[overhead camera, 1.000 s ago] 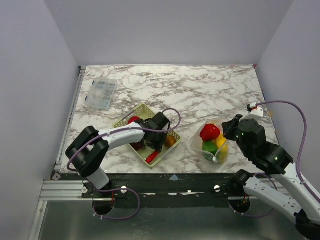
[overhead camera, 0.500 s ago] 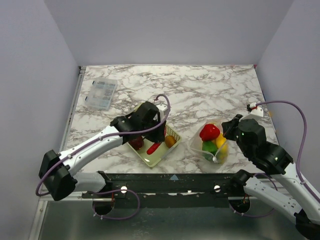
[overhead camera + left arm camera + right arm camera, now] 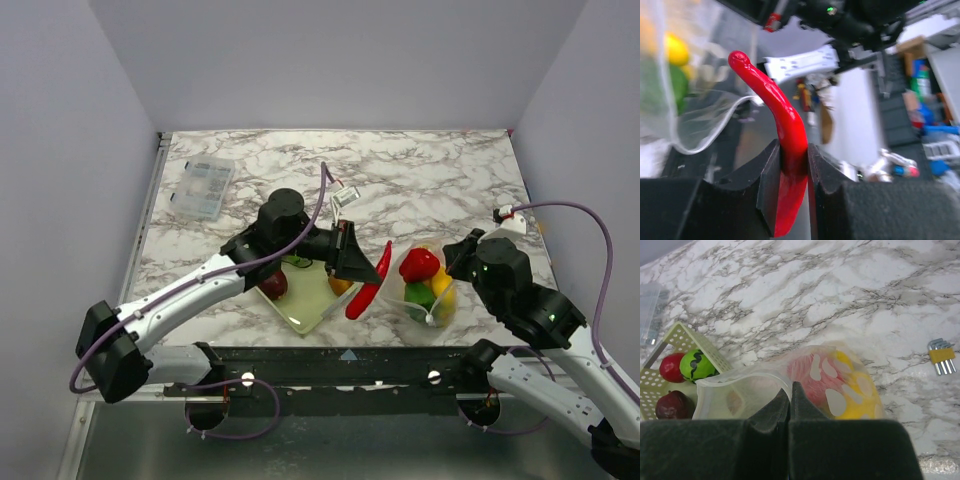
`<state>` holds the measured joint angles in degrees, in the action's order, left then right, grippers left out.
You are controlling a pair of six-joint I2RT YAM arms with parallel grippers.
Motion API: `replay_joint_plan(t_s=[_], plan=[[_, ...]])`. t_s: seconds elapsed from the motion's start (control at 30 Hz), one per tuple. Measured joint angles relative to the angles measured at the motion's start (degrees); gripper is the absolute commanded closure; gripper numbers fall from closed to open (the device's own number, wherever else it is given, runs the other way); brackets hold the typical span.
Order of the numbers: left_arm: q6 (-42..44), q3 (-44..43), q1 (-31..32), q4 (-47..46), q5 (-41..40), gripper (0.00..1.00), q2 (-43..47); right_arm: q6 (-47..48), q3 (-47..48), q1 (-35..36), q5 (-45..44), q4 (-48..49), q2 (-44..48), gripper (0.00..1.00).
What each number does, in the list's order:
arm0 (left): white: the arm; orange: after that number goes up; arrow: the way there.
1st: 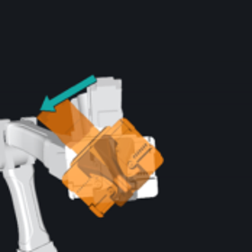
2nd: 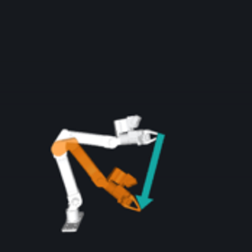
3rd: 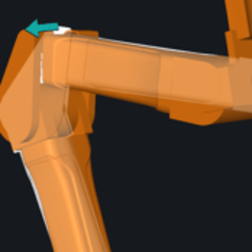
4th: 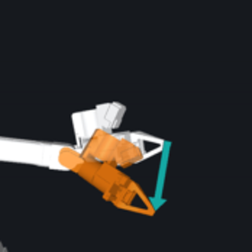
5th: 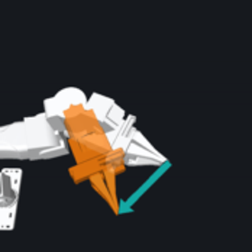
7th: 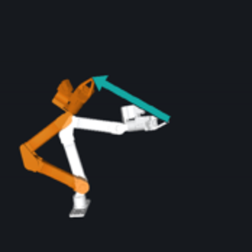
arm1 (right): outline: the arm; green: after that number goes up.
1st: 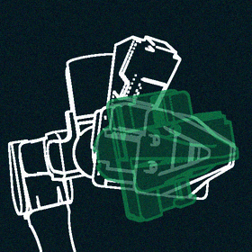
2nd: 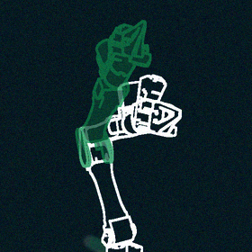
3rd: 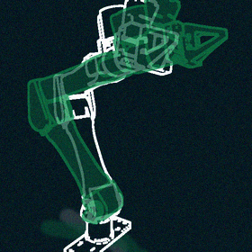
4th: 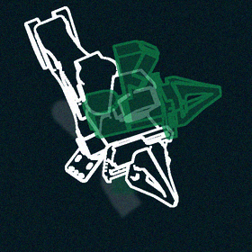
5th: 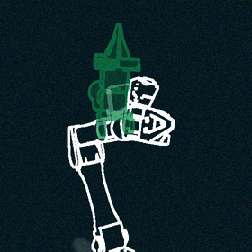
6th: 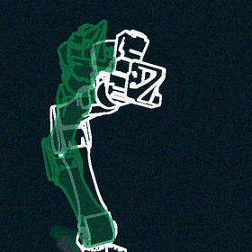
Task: Place the food in the zip-top bag and seal the zipper
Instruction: Place the fake vegetable in the zipper food storage bag.
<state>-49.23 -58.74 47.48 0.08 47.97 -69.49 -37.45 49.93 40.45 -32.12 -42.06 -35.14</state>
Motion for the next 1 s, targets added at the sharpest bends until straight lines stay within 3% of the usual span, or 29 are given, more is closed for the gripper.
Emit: replay_joint_plan(t_s=[0.2, 0.43, 0.7, 0.9, 1.0], plan=[[-22.9, 0.9, 3.2, -21.7, 8.8, 1.00, -8.6, 0.0, 0.0, 0.0, 0.1, 0.0, 0.1, 0.99], [-39.4, -1.1, 6.3, -29.1, 11.0, 1.00, -15.5, 0.0, 0.0, 0.0, 0.1, 0.0, 0.1, 0.99], [-48.1, -3.8, 6.5, -19.5, 0.3, 1.00, -18.9, 0.0, 0.0, 0.0, 0.1, 0.0, 0.2, 0.99], [-45.2, -15.0, 6.5, -6.6, -10.9, 0.82, -23.1, 0.0, 0.0, 0.0, 0.2, 0.0, 0.5, 0.99], [-42.7, -18.6, 6.5, -3.2, -15.8, 0.81, -24.3, 0.0, 0.0, 0.0, 0.2, 0.0, 0.5, 0.99]])
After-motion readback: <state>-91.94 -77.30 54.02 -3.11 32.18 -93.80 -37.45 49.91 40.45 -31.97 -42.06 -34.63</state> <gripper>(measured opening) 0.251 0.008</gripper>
